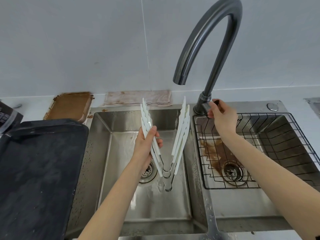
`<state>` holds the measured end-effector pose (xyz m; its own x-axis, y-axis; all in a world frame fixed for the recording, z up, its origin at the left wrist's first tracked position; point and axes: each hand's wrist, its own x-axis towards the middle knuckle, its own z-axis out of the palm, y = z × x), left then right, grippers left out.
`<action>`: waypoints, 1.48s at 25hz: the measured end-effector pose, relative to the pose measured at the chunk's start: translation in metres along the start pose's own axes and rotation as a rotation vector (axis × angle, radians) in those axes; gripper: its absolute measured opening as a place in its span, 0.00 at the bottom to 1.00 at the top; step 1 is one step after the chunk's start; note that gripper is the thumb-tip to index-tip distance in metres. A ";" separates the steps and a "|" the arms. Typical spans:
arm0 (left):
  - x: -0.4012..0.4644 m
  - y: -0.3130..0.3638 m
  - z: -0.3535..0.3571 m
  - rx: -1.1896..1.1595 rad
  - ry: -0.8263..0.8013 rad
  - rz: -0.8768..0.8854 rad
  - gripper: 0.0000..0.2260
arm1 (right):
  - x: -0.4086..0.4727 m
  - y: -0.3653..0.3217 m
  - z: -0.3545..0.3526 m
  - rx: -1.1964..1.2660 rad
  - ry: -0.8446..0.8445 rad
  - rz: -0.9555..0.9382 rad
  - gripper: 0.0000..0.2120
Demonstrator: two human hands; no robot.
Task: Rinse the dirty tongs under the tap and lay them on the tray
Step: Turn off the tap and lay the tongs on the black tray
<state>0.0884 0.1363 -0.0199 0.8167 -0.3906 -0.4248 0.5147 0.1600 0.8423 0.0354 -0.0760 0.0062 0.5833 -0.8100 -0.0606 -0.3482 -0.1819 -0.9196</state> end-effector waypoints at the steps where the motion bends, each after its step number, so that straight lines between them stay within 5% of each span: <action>1: -0.001 0.000 0.000 -0.015 -0.003 0.001 0.02 | -0.003 -0.003 0.000 0.022 0.009 0.024 0.13; 4: -0.004 0.000 -0.001 -0.050 0.002 -0.001 0.03 | -0.029 -0.009 0.012 0.178 0.001 0.203 0.28; 8: -0.010 -0.001 -0.007 -0.069 0.005 0.005 0.02 | -0.090 -0.009 0.039 0.269 -0.468 0.452 0.48; 10: -0.016 0.001 -0.010 -0.070 -0.011 0.031 0.02 | -0.105 -0.009 0.041 0.233 -0.654 0.439 0.31; 12: -0.024 0.007 -0.012 -0.089 -0.045 0.064 0.04 | -0.110 -0.010 0.042 0.300 -0.646 0.363 0.06; 13: -0.028 0.010 -0.012 -0.097 -0.067 0.084 0.06 | -0.110 -0.010 0.043 0.303 -0.596 0.299 0.03; 16: -0.037 0.011 -0.014 -0.011 -0.096 0.116 0.09 | -0.116 -0.001 0.046 0.194 -0.487 0.167 0.08; 20: -0.050 -0.005 -0.027 0.253 -0.086 0.176 0.07 | -0.135 0.020 0.048 0.087 -0.504 0.243 0.16; 29: -0.056 -0.006 -0.057 0.339 -0.066 0.215 0.03 | -0.161 0.016 0.059 0.022 -0.512 0.131 0.06; 37: -0.060 0.034 -0.100 0.350 0.043 0.208 0.06 | -0.175 -0.016 0.096 -0.143 -0.594 0.096 0.12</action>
<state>0.0829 0.2554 0.0011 0.9081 -0.3426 -0.2410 0.2239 -0.0895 0.9705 0.0101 0.1221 -0.0055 0.8392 -0.3851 -0.3839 -0.4900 -0.2297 -0.8409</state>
